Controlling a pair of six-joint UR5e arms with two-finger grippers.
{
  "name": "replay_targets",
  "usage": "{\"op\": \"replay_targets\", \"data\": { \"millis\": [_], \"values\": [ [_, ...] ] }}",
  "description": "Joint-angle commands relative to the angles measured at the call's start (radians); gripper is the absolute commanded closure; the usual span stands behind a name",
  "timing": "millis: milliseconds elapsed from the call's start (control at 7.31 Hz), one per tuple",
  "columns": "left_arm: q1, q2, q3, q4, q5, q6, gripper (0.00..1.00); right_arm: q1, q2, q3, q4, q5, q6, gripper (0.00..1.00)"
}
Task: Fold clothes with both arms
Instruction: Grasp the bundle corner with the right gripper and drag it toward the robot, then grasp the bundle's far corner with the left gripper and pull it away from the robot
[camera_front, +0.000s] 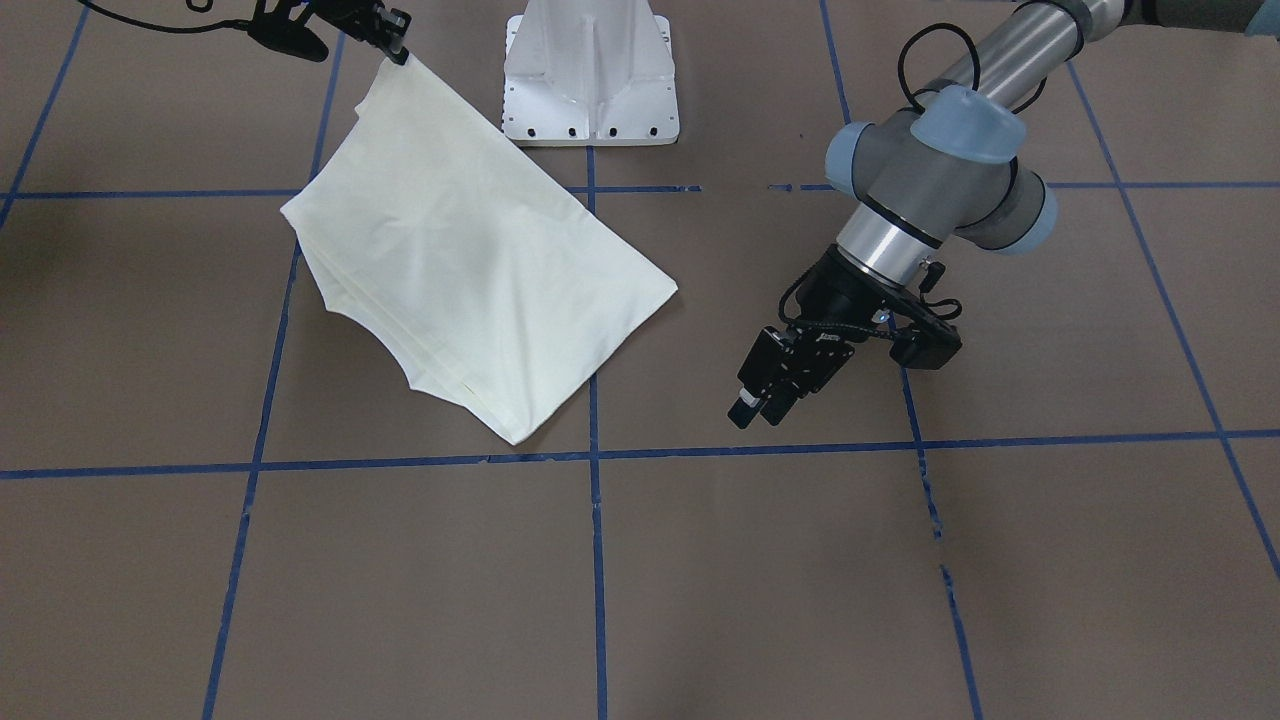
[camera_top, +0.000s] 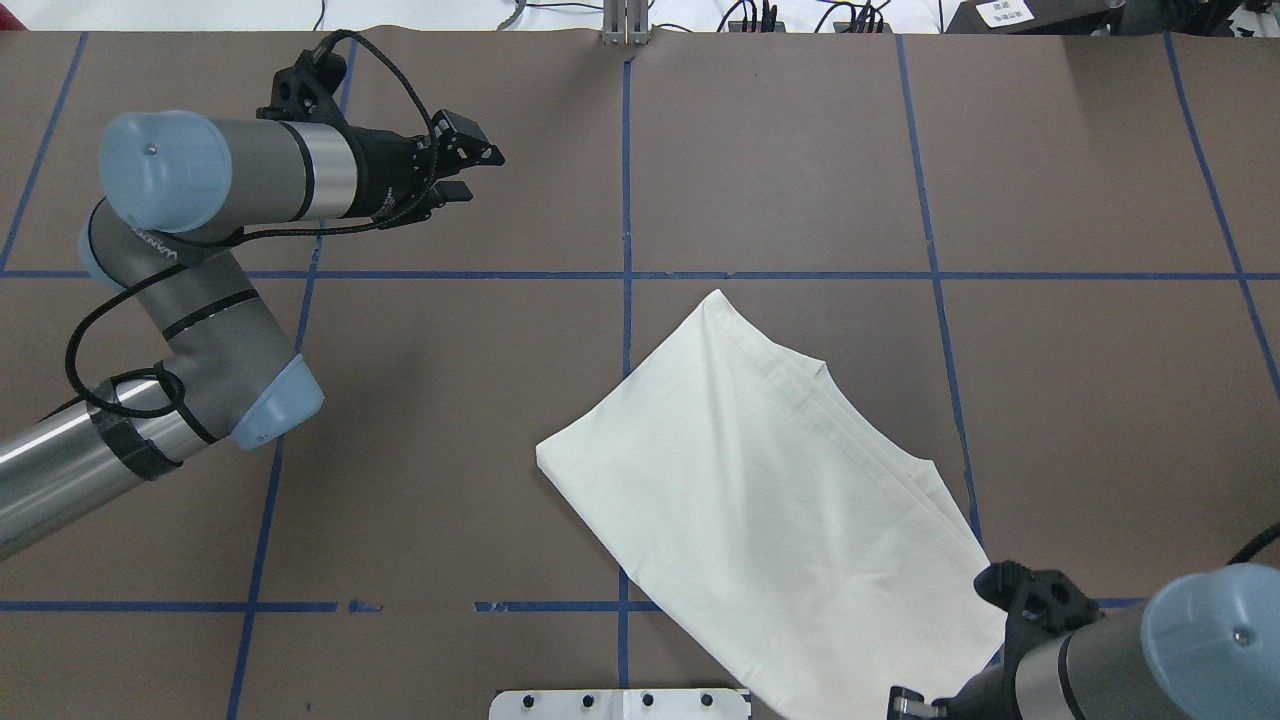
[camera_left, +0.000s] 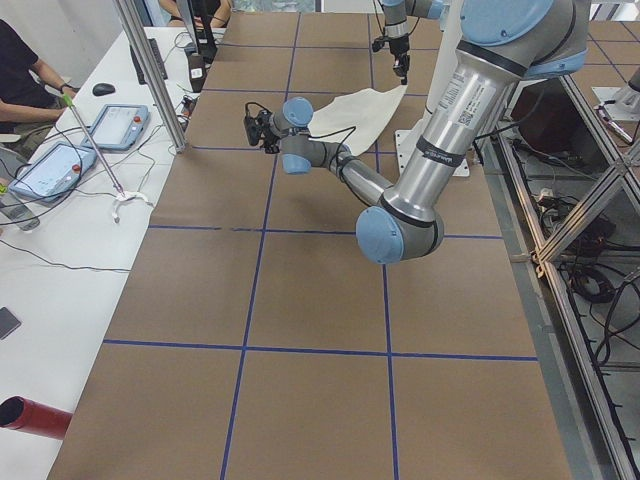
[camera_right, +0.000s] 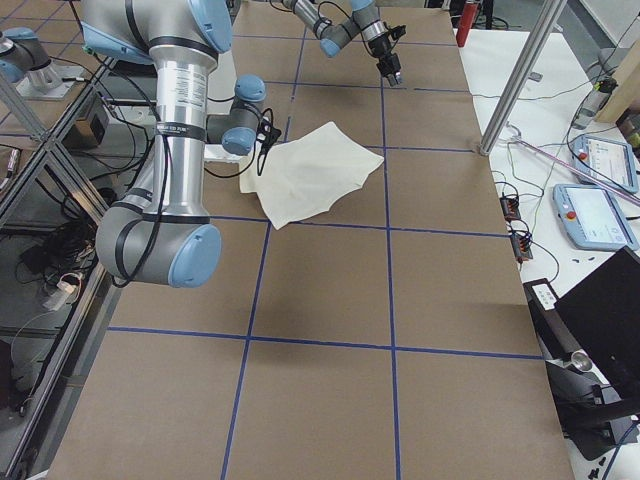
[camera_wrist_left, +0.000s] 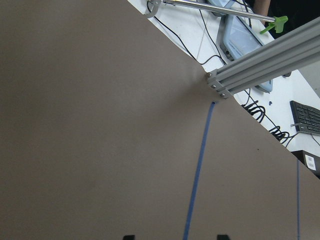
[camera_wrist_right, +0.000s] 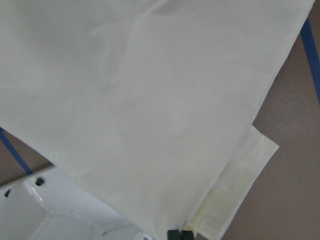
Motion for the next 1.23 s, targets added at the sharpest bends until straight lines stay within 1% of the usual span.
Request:
{"op": "replay_targets", "data": {
  "millis": [0,137,273,410,547,684,820,957,1094],
  "values": [
    [0.004,0.008,-0.071,0.007,-0.109,-0.054,0.37,-0.173,0.004,0.004,-0.004,-0.170,0.014,0.00],
    [0.009,0.023,-0.120,0.048,-0.183,-0.098,0.37,-0.125,0.004,0.004,-0.004,-0.204,0.014,0.00],
    [0.059,0.099,-0.189,0.076,-0.205,-0.205,0.30,0.011,0.007,0.001,-0.004,-0.197,0.013,0.00],
    [0.123,0.129,-0.200,0.114,-0.190,-0.246,0.30,0.132,0.054,-0.027,-0.004,-0.193,0.007,0.00],
    [0.200,0.121,-0.197,0.255,-0.132,-0.281,0.30,0.300,0.159,-0.123,0.001,-0.171,-0.007,0.00],
    [0.240,0.068,-0.194,0.438,-0.083,-0.287,0.30,0.445,0.288,-0.250,-0.008,-0.114,-0.083,0.00],
    [0.259,0.057,-0.186,0.461,-0.074,-0.300,0.30,0.583,0.344,-0.344,-0.004,0.000,-0.164,0.00],
    [0.289,0.054,-0.167,0.461,-0.072,-0.304,0.30,0.649,0.363,-0.382,0.001,0.062,-0.244,0.00],
    [0.309,0.035,-0.127,0.461,-0.073,-0.304,0.30,0.647,0.364,-0.400,0.001,0.061,-0.260,0.00]
  ]
}}
